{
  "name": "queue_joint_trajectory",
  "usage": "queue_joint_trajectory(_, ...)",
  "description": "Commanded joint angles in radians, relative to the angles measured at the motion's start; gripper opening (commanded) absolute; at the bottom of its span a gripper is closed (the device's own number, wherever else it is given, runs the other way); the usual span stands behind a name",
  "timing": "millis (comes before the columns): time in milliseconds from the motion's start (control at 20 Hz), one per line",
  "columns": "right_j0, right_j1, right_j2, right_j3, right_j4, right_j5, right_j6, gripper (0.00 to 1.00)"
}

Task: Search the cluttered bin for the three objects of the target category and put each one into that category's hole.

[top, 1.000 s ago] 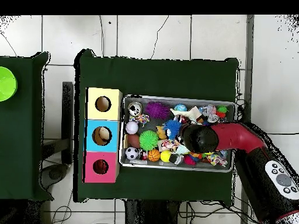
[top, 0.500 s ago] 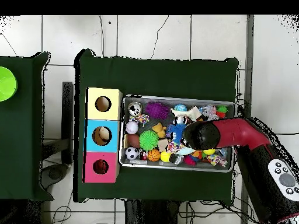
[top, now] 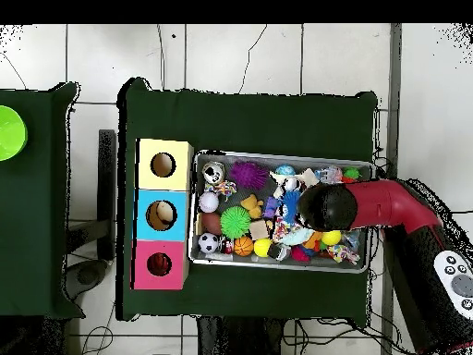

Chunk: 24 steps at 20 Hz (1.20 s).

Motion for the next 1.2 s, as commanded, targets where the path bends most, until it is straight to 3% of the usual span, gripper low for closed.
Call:
queue_joint_trajectory(50, 0.000, 0.006, 0.029, -0.098, -0.101, 0.088, -0.333, 0.00)
queue_joint_trajectory(300, -0.008, 0.041, 0.051, -0.107, -0.077, 0.042, -0.340, 0.00)
queue_joint_trajectory(800, 0.020, 0.059, 0.068, -0.165, -0.118, 0.052, -0.491, 0.00)
queue_joint_trajectory(1100, -0.010, 0.119, 0.153, -0.111, -0.016, -0.013, -0.486, 0.00)
queue_joint_trajectory(1200, -0.011, 0.128, 0.167, -0.086, -0.021, -0.044, -0.487, 0.00)
